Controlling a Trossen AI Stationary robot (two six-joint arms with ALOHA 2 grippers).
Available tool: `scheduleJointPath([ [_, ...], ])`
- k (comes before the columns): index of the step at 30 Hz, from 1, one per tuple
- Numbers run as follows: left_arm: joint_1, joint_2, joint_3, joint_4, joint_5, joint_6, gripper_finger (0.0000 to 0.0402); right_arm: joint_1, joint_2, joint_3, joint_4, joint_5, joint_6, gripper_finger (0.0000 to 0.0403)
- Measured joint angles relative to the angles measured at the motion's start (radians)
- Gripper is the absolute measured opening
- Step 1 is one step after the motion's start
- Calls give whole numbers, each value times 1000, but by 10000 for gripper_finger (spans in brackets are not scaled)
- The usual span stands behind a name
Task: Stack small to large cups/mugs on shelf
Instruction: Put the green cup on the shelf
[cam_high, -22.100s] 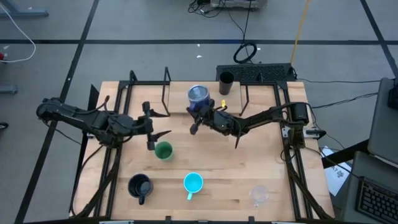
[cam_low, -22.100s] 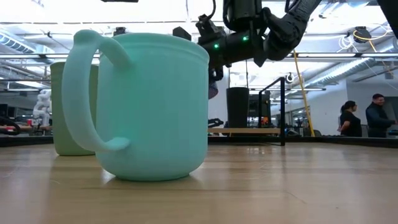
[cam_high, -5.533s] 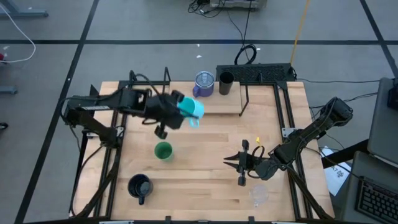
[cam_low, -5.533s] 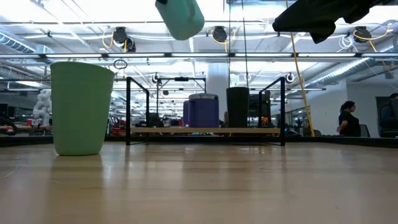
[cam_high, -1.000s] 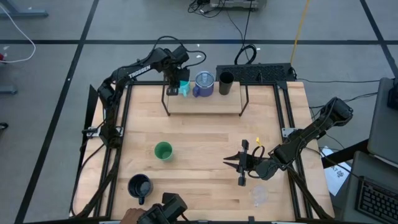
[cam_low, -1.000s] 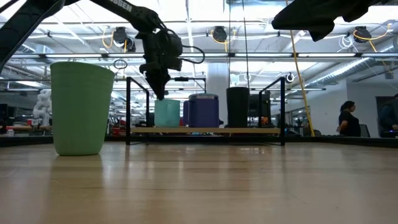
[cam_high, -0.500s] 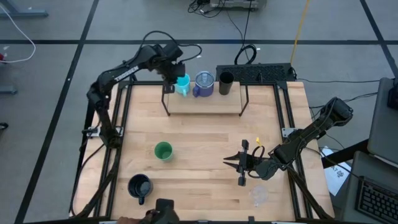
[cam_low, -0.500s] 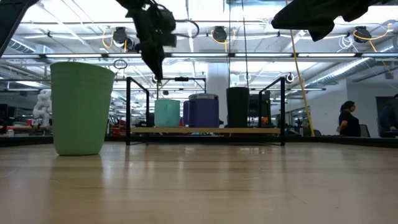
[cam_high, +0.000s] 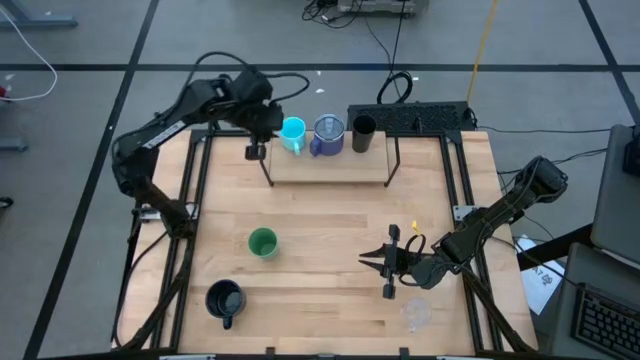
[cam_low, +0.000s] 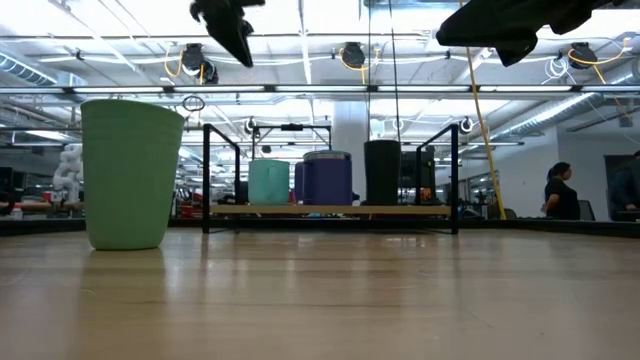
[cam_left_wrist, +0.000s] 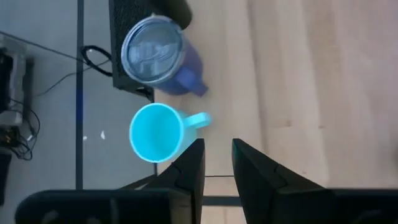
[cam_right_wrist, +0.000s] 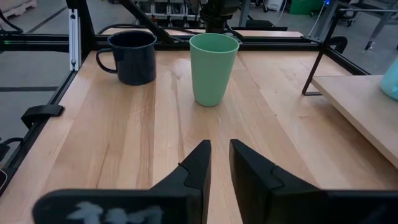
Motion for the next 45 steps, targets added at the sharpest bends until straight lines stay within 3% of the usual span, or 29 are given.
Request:
scheduleJointPath([
  [9, -122, -110, 0, -119, -2, -94, 83, 0, 0, 0, 18, 0, 2, 47],
  [20, -328, -181, 0, -262, -74, -249, 83, 0, 0, 0, 29, 0, -1, 47],
  [32, -552, -194, 0, -314, -176, -428, 83, 0, 0, 0, 29, 0, -1, 47],
  [45, -718, -194, 0, -314, -206, -573, 83, 0, 0, 0, 29, 0, -1, 47],
])
